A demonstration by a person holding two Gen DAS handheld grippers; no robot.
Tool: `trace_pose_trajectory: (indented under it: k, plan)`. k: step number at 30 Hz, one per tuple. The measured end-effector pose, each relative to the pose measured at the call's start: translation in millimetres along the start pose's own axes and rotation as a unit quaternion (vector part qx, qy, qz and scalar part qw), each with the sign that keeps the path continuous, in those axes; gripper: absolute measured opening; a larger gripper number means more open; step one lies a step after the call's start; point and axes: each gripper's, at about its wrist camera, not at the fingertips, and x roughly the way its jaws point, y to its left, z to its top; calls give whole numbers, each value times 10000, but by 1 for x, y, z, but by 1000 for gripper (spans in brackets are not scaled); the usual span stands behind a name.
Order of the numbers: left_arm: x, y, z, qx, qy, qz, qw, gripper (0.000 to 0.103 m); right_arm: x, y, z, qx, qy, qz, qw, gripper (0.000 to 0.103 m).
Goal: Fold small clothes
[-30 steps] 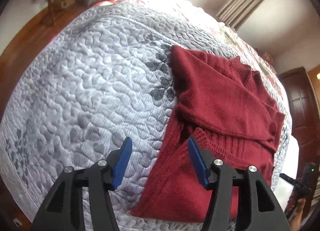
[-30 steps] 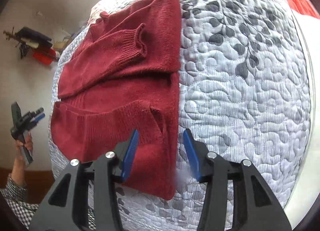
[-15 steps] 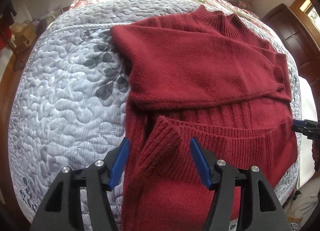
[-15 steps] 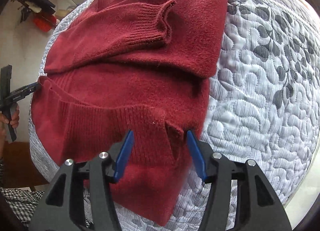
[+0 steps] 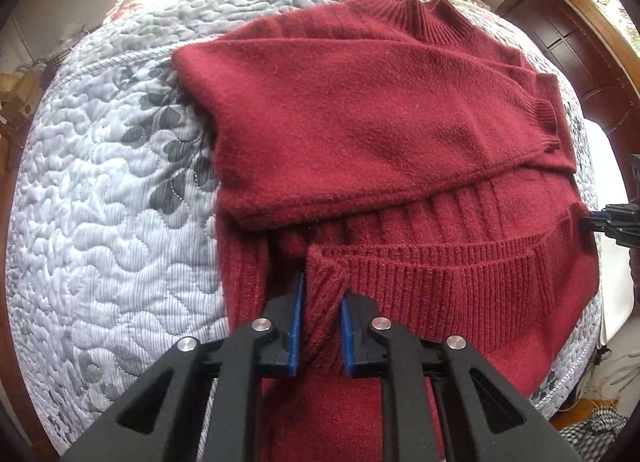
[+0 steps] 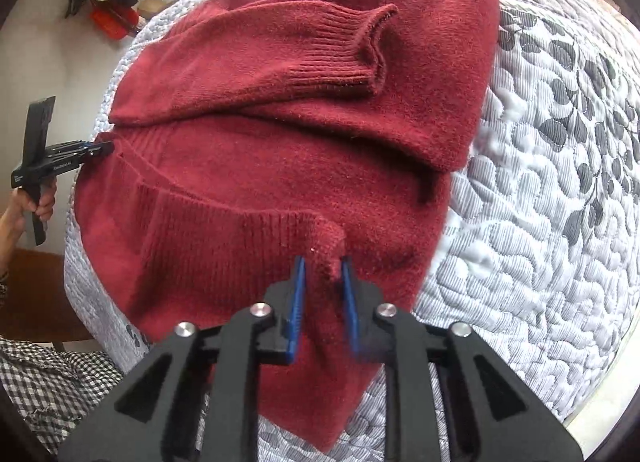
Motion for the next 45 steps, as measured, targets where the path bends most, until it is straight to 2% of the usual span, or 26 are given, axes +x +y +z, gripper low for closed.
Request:
trace_pose_trajectory:
  k: [1, 3, 4, 6, 7, 8, 9, 11, 14, 18, 23, 30, 36, 41, 45]
  plan:
    - [3, 1, 1, -17, 34, 27, 10000, 23, 3, -1, 0, -22, 36, -38, 10000, 29]
    - [7, 4, 4, -43, 85, 64, 9999, 30, 11, -2, 2, 26, 129, -58, 9999, 31]
    - [9, 4, 5, -45, 125, 52, 9999, 30, 13, -1, 4, 62, 152, -33, 9999, 32]
    - [13, 4, 6, -52, 182, 69, 9998, 29, 16, 0, 4, 30, 165, -46, 9998, 27]
    - [13, 3, 6, -48, 187, 77, 9998, 27, 15, 1, 4, -11, 162, -83, 9998, 17]
    - [11, 1, 6, -34, 167, 78, 9998, 17, 13, 1, 4, -16, 140, -73, 9999, 10]
    - [9, -2, 8, -33, 139, 98, 9999, 12, 8, -1, 3, 25, 96, 6, 10000, 9]
    - [-3, -6, 6, -25, -24, 86, 10000, 10, -2, -4, -1, 132, -58, 191, 9997, 8]
    - [-26, -7, 2, -113, -338, -131, 9993, 7, -26, -9, -8, 280, -361, 449, 9979, 8]
    - [-52, -3, 0, -313, -681, -347, 9966, 7, -54, -18, -11, 496, -730, 681, 9938, 7]
    - [-75, 9, 26, -685, -1111, -534, 9900, 7, -81, -25, 0, 660, -1165, 758, 9881, 7]
    - [-78, 19, 97, -677, -1604, -421, 9838, 7, -98, -31, 68, 502, -1518, 428, 9862, 7]
    - [-67, 38, 159, -1043, -1912, -316, 9755, 7, -95, -42, 144, 557, -1742, 253, 9828, 7]
    - [-33, 62, 188, -1351, -1769, -3, 9749, 7, -66, -58, 187, 722, -1532, 128, 9855, 7]
    - [3, 68, 196, -1365, -1456, 282, 9795, 7, -24, -75, 196, 971, -1163, -138, 9884, 7]
